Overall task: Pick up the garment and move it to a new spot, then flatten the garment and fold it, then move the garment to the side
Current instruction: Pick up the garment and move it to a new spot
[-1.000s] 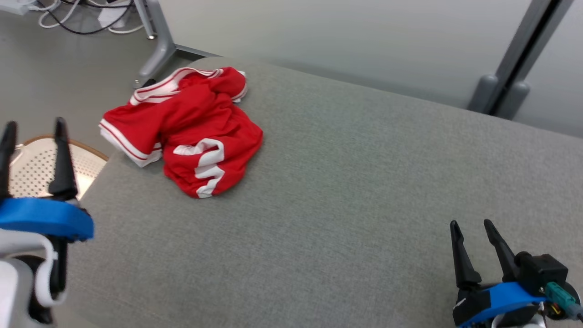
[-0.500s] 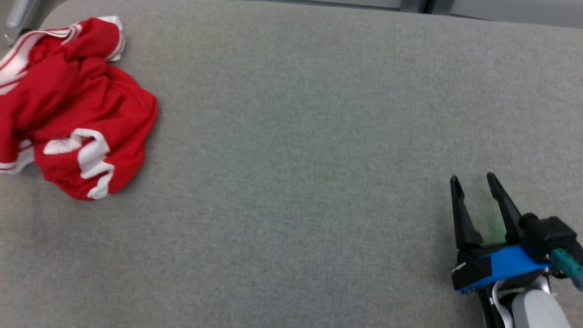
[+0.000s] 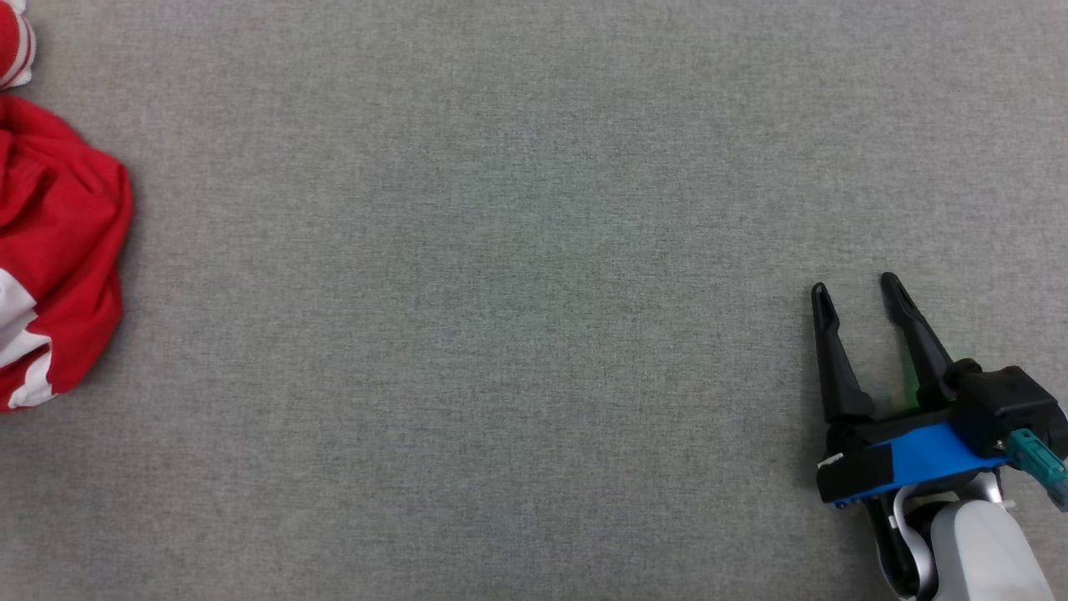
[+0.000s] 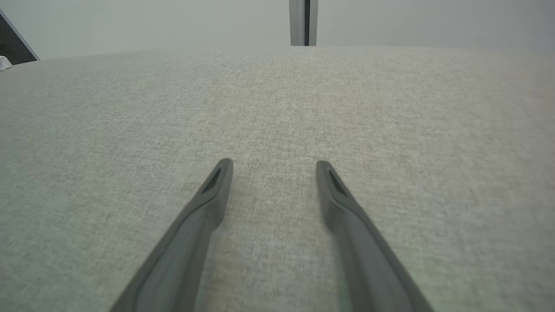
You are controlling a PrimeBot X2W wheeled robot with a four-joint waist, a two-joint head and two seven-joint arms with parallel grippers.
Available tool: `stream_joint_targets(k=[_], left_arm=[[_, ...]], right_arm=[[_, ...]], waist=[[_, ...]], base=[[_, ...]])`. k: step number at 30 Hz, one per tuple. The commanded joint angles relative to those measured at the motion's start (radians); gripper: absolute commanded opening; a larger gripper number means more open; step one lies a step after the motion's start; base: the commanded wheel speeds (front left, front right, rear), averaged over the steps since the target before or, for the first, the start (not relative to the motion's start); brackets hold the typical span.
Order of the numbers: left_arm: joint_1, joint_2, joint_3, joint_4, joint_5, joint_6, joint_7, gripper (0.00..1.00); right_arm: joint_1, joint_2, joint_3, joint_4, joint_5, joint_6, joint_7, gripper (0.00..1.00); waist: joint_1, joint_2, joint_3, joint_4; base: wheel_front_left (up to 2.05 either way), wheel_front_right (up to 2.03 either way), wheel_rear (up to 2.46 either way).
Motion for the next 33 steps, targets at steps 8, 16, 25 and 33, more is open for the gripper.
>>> stream_joint_targets(k=[8, 16, 25, 33], left_arm=[[-0.029, 0.014, -0.012, 0.070, 0.020, 0.020, -0.016, 0.00], [-0.045, 0.021, -0.034, 0.069, 0.030, -0.003, -0.028, 0.00], [-0.107, 0.092, -0.082, -0.014, 0.083, -0.067, -0.040, 0.00], [-0.242, 0.134, -0.176, -0.172, 0.136, -0.127, 0.016, 0.00]], right_arm=[[0.036, -0.005, 0.003, -0.013, 0.001, 0.000, 0.014, 1.00], [0.036, -0.005, 0.001, -0.011, 0.015, 0.000, 0.010, 1.00], [0.044, -0.005, 0.024, 0.066, 0.076, 0.000, -0.029, 1.00], [0.073, -0.005, 0.036, 0.152, 0.133, 0.000, -0.071, 1.00]], waist=[[-0.0001, 0.0000, 0.000, -0.043], [-0.0001, 0.0000, -0.043, -0.028], [-0.0001, 0.0000, -0.189, 0.004], [-0.0001, 0.0000, -0.341, 0.007]], base=[[0.00, 0.00, 0.00], [0.00, 0.00, 0.00], [0.00, 0.00, 0.00], [0.00, 0.00, 0.00]])
